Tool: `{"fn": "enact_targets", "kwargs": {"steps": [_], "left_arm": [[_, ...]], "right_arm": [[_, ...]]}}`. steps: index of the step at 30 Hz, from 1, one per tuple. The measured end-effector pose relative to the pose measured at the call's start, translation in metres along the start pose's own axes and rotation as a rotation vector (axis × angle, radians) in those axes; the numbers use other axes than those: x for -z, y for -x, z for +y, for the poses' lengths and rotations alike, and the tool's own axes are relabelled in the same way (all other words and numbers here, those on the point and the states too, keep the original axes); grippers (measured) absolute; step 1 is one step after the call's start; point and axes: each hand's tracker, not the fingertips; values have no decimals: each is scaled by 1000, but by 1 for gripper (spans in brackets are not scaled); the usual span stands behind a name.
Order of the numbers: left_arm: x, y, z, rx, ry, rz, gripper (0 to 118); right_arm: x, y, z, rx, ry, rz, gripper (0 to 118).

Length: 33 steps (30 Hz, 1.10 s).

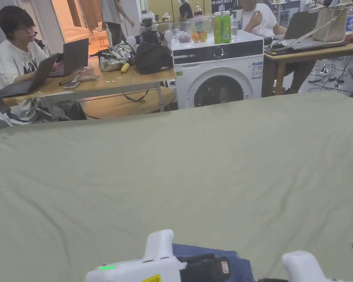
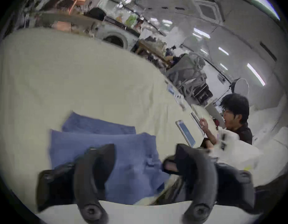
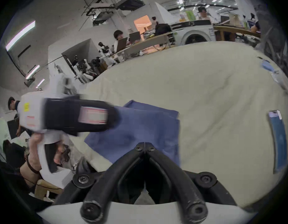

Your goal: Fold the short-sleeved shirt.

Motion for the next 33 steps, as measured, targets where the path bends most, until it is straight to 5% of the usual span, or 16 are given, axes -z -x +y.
{"fn": "enact_targets", "kwargs": {"steps": [3, 5, 8, 15, 16, 18, 22, 24, 30, 33], "left_arm": [[-46, 17, 2, -3, -47, 59, 86], [-69, 37, -1, -66, -62, 117, 86], [-83, 69, -11, -201, -67, 122, 86], [-24, 99, -16, -348, 43, 8, 86], [-9, 101, -17, -354, 104, 22, 76], [7, 99, -25, -338, 137, 35, 36], [-6, 96, -26, -362, 46, 9, 30], [-20, 98, -23, -371, 35, 5, 29], [-122, 127, -4, -413, -158, 41, 29], [-191, 178, -3, -437, -191, 192, 29]], "right_arm": [[36, -6, 14, -17, 58, -17, 0], [68, -11, 13, -74, 211, -145, 0], [64, -17, 12, 36, 156, -72, 0], [61, -18, 10, 21, 166, -77, 0], [61, -18, 9, 22, 160, -77, 0], [61, -19, 4, 34, 142, -78, 0], [56, -13, 0, 45, 103, -85, 0], [49, 3, 7, 37, 90, -108, 0], [83, 94, 55, -209, 5, 63, 0], [136, 141, 81, -159, 12, 193, 0]]}}
